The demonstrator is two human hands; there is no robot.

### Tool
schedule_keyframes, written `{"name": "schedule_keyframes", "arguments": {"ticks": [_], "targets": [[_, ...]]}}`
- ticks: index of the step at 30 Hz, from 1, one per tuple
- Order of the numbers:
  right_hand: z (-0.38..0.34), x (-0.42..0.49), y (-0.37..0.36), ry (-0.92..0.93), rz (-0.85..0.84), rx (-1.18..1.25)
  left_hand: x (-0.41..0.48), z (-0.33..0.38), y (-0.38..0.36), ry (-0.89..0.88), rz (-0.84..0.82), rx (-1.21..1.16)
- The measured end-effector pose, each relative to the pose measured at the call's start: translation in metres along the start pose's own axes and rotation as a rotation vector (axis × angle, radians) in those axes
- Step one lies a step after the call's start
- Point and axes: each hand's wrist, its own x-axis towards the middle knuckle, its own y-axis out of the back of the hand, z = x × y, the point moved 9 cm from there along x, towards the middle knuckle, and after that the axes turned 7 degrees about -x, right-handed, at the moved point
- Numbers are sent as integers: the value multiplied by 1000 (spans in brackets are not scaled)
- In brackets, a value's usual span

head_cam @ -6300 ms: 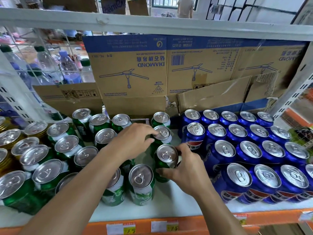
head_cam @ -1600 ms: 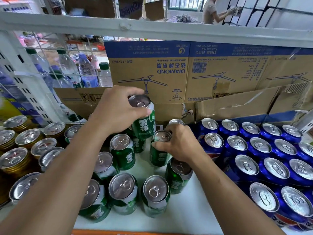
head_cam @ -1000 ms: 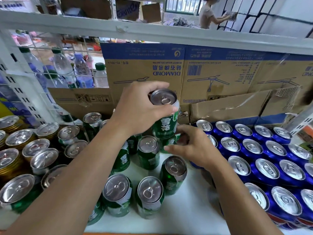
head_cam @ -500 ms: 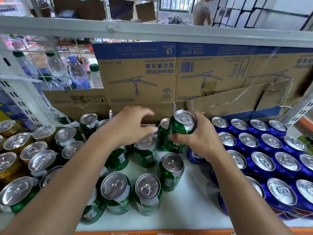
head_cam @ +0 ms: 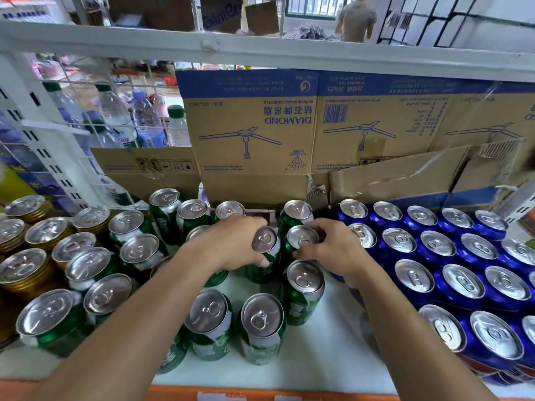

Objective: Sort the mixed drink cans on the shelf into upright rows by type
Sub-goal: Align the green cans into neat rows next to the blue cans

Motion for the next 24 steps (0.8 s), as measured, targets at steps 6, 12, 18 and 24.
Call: {"name": "schedule_keyframes", "arguments": {"ticks": [6, 12, 18, 24], "targets": [[1, 0, -1, -9, -29, -14, 3, 3, 1, -44, 12, -75], [-1, -3, 1, -6, -7, 13, 7, 9, 5, -86, 40, -92], [-1, -1, -1, -30, -8, 74, 10, 3, 8, -65, 45, -96], [3, -2, -4, -19, -42, 66, 9, 6, 7, -95, 32, -94]]}}
